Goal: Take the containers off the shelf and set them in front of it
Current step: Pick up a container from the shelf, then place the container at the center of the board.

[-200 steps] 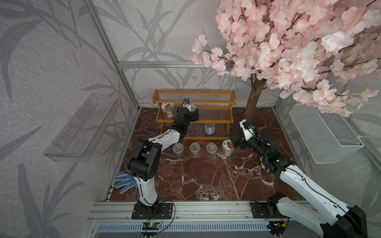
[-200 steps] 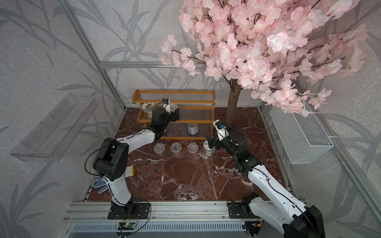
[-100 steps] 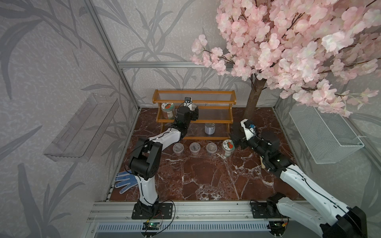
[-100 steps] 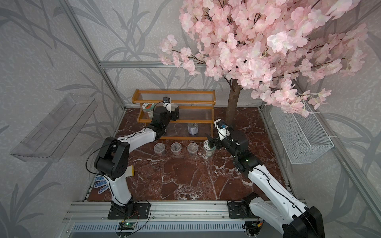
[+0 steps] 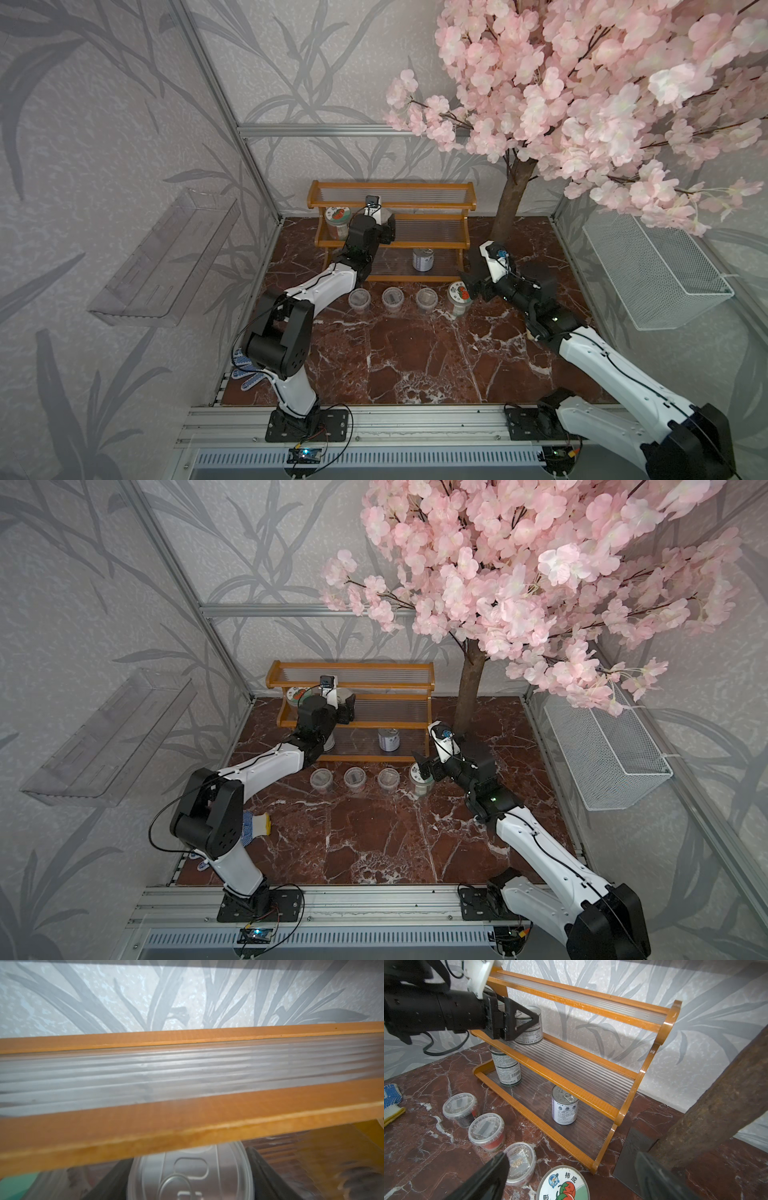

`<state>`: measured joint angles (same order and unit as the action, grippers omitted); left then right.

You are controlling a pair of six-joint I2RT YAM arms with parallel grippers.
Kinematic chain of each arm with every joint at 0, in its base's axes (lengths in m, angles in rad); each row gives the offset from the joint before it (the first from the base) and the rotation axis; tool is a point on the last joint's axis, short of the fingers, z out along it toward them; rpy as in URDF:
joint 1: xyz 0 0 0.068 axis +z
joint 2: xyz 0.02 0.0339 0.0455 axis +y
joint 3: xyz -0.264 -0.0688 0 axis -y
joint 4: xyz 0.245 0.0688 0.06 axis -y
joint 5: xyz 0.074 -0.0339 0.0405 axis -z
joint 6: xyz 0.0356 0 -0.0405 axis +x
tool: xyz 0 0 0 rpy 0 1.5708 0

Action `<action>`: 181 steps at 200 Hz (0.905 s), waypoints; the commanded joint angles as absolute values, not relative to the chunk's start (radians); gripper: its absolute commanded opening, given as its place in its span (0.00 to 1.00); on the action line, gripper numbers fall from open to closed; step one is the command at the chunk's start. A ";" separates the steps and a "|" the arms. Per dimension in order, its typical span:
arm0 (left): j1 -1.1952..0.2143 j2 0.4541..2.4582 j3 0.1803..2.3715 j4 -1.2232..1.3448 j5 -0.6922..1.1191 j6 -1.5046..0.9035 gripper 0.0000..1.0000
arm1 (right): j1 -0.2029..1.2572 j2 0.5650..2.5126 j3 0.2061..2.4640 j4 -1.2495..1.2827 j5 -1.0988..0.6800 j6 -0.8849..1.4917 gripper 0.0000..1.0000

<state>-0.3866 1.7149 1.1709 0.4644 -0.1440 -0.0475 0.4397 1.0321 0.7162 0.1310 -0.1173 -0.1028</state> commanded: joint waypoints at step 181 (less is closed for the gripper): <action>-0.655 0.744 0.485 -0.154 -0.439 -0.473 0.72 | 0.428 1.094 0.802 0.161 -0.299 -0.129 0.99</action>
